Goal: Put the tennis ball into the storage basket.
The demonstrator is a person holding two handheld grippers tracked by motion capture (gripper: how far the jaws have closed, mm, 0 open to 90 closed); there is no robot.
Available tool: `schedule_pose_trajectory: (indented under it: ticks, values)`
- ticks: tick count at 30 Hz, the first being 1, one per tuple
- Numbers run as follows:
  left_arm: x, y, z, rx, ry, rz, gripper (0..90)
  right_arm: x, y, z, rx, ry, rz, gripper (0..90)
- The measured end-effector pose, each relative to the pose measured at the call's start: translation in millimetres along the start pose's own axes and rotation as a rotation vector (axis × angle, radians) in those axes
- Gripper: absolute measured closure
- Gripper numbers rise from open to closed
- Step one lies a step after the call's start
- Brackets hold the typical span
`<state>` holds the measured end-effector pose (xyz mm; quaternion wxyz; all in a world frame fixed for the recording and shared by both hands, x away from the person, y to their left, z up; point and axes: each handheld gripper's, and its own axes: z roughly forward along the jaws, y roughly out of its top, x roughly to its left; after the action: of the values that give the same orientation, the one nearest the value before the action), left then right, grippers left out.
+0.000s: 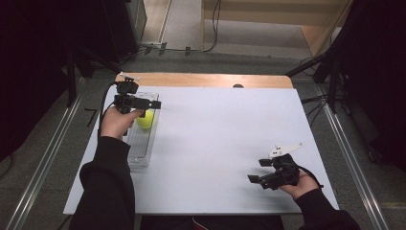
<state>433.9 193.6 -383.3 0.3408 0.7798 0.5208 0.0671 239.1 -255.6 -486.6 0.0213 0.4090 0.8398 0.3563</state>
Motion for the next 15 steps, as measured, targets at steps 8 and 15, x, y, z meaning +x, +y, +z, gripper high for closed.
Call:
schedule_pose_trajectory:
  ticks: [8,15]
  values:
    - [-12.9,2.2,-0.6,0.004,-0.064,0.029,15.4,-0.3,0.2,0.3,0.0,0.0,-0.003,16.9]
    - [-22.3,2.4,8.5,0.045,-0.087,0.062,15.4,0.2,0.0,-0.1,0.0,0.001,-0.002,16.9]
